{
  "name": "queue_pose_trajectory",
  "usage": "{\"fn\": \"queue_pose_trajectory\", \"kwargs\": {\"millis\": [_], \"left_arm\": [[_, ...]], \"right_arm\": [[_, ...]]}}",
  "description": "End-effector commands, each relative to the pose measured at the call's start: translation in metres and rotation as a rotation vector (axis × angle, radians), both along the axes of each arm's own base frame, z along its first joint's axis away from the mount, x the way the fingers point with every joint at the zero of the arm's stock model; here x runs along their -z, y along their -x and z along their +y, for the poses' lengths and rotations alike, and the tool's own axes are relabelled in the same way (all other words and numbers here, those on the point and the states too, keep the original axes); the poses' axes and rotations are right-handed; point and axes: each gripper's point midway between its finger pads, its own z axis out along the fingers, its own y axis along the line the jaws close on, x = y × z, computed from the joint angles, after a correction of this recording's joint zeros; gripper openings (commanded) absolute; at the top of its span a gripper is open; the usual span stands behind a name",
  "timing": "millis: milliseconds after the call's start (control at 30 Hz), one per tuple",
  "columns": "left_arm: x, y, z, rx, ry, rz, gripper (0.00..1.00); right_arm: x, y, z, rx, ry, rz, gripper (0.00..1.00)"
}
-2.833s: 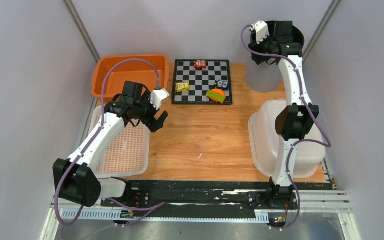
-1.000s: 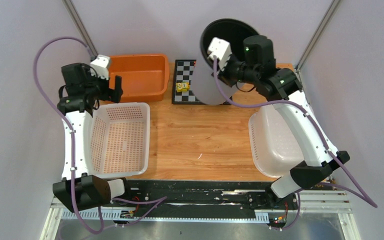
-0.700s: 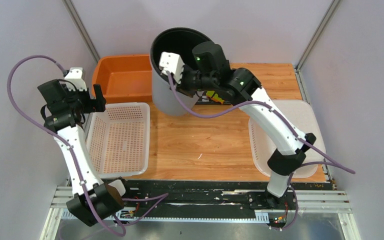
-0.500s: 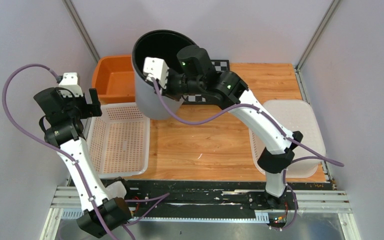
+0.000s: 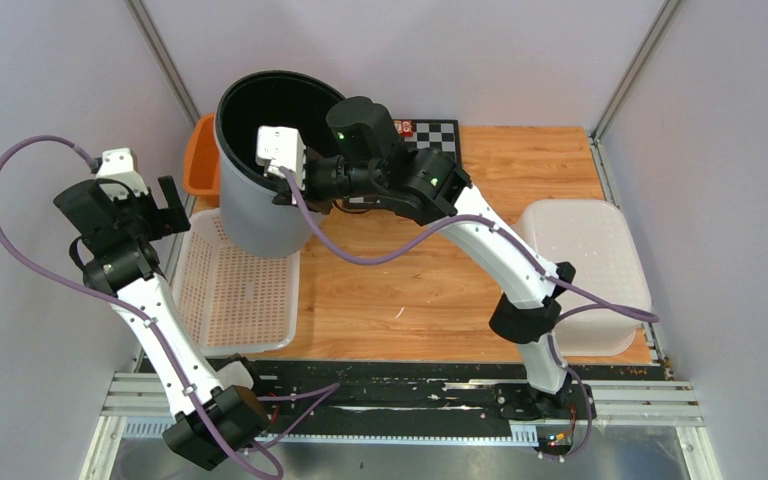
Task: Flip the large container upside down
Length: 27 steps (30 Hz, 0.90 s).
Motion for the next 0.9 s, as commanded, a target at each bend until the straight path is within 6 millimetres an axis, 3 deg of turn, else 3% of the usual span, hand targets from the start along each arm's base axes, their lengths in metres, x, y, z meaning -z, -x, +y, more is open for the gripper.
{"fn": "queue_pose_trajectory", "kwargs": {"millis": [0,133,367,567,867], "left_arm": [[-0.013,-0.003,-0.001,0.021,-0.006,-0.056,1.00],[-0.031,-0.004,-0.002,0.047,0.001,-0.100,1.00],[-0.083,-0.007,-0.007,0.084,0.006,-0.222,1.00],[-0.111,-0.010,-0.005,0.085,-0.015,-0.263,1.00],[-0.157,-0.008,-0.008,0.078,-0.064,-0.361,1.00]], "right_arm": [[-0.048,0.022,0.013,-0.129,-0.170,-0.073,0.02],[-0.034,0.026,0.024,-0.186,-0.156,-0.032,0.02],[-0.018,0.029,0.042,-0.250,-0.154,0.013,0.02],[0.000,0.024,0.056,-0.259,-0.136,0.034,0.02],[0.050,0.023,0.076,-0.288,-0.047,0.059,0.02]]}}
